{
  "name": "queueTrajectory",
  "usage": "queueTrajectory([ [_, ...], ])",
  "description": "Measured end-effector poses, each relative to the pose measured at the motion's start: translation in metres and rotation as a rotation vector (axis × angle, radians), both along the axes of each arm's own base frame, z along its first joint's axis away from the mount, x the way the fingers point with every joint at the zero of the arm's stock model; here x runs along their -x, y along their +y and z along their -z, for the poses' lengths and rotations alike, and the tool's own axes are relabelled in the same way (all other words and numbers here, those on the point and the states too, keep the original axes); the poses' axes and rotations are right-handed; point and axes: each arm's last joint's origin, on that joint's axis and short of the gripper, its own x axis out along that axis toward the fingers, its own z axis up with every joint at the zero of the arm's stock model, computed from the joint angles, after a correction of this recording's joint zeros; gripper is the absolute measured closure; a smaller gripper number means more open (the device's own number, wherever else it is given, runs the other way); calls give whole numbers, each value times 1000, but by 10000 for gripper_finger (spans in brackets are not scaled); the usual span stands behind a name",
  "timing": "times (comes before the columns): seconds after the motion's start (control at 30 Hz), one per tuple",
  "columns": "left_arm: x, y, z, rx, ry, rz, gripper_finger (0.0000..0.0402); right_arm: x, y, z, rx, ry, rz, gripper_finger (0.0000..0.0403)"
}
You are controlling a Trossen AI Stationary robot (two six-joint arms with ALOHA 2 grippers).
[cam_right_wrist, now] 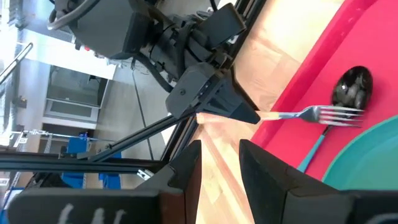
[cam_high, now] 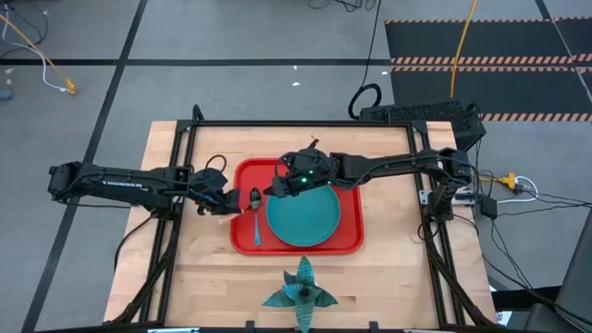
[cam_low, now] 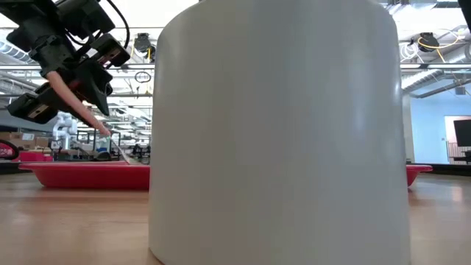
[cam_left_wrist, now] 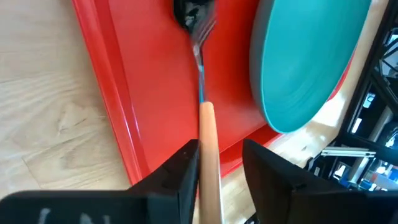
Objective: Pick and place plate/cup/fork/spoon on tray
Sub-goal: Put the yellow fork on the orange tray between the green plate and the green spoon, then adjust the green spoon on the orange tray
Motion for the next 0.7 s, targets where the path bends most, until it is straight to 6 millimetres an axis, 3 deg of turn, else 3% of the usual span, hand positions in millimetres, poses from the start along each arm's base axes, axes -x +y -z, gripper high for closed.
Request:
queueTrajectory([
  [0.5,-1,0,-1,7,-7,-15,256,-1,6,-2,2,-28,-16,303],
  [0.7,-11,2,-11,-21,-154,-34,256,-1,7,-2,-8,-25,-20,303],
])
